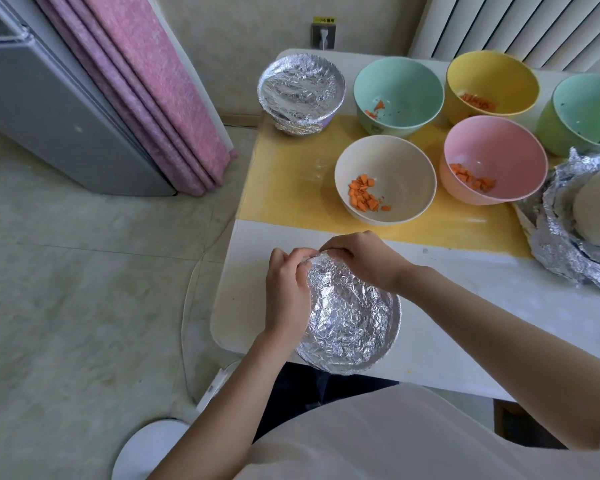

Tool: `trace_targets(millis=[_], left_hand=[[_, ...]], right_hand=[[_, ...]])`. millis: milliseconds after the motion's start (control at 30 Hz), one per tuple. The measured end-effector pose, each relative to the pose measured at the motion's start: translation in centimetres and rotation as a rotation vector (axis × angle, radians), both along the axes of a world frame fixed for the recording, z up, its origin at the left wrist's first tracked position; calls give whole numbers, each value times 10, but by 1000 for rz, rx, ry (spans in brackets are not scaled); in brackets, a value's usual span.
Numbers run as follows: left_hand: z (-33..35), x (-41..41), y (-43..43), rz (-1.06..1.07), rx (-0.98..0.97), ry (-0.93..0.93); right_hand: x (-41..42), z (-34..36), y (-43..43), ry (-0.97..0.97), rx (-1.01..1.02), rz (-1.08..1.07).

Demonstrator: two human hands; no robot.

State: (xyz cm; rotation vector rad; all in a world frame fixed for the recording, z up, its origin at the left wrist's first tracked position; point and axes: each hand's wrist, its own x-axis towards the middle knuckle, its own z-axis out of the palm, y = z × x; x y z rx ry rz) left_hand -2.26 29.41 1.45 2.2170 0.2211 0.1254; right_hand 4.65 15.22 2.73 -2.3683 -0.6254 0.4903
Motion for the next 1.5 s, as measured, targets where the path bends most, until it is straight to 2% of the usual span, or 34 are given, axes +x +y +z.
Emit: trace_targets(millis=[167, 367, 667, 1000, 1067, 1167, 1233, 1367, 1500], left_hand=[[-8, -3, -3, 30, -3, 63], [-12, -3, -4, 53, -4, 77], [-14, -5, -4, 82, -20, 69], [-14, -7, -7, 74, -28, 53], [-12, -7, -8, 64, -26, 55], [-9, -10, -9, 52, -17, 61], [-8, -12, -7, 41, 23, 76], [-4, -11, -4, -62, 170, 147], [-8, -1, -6, -178, 106, 106]], right_hand=[[-7, -17, 1, -89, -110, 73], [-5, -14, 0, -80, -257, 181], [-5, -12, 8, -180, -389, 209], [-3, -16, 10, -126, -336, 244], [-1, -17, 6, -84, -254, 237], [-1, -16, -2, 70, -69, 132], [-4, -16, -9, 147, -15, 54], [-9, -20, -21, 100, -33, -13], [-12, -24, -21, 14, -53, -1]])
